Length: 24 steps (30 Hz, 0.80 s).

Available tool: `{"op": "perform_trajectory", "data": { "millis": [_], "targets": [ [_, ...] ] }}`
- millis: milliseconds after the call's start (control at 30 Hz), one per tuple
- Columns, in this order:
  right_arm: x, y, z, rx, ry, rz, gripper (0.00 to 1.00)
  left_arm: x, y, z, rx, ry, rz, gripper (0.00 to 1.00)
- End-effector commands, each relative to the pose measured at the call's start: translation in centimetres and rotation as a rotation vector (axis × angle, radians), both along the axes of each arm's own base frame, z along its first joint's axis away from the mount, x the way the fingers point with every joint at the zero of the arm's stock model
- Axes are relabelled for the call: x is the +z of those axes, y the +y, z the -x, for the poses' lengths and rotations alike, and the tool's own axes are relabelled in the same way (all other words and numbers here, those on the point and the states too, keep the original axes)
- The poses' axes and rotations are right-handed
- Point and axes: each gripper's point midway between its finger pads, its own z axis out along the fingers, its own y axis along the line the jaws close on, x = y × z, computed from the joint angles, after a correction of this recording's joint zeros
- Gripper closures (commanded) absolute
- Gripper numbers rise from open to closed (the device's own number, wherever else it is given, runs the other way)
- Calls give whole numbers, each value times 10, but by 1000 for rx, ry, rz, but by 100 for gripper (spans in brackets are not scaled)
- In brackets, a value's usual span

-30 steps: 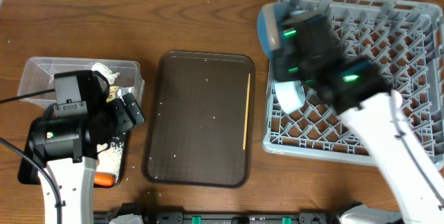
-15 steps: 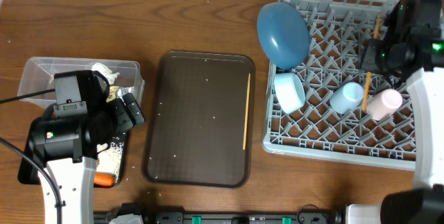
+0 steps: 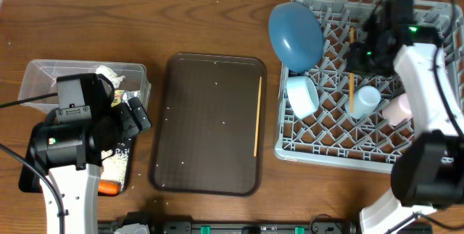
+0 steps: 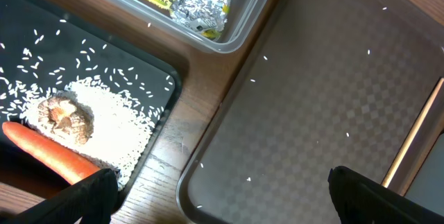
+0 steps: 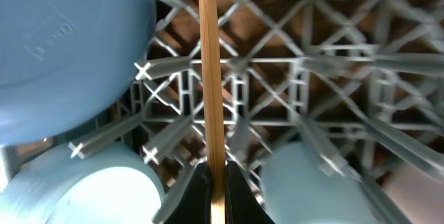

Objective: Sort waste into correct bins and load items into the dishwasher rack

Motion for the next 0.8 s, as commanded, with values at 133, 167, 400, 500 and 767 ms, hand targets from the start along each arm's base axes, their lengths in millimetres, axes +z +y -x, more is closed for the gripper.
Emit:
{"op": "perform_trajectory", "data": {
  "millis": [133, 167, 400, 500, 767],
  "targets": [
    [-14, 21, -2, 46, 21, 13, 98, 3, 3, -1, 4, -5, -14, 2],
    [-12, 23, -3, 50, 15, 18, 91, 3, 3, -1, 4, -5, -14, 2],
    [31, 50, 11, 71, -53, -13, 60, 3, 3, -1, 4, -5, -14, 2],
    [73, 92, 21, 175, -168, -78, 61, 3, 3, -1, 4, -5, -14, 2],
    [93, 208, 69, 332, -246, -20, 67, 3, 3, -1, 4, -5, -14, 2]
  ]
}}
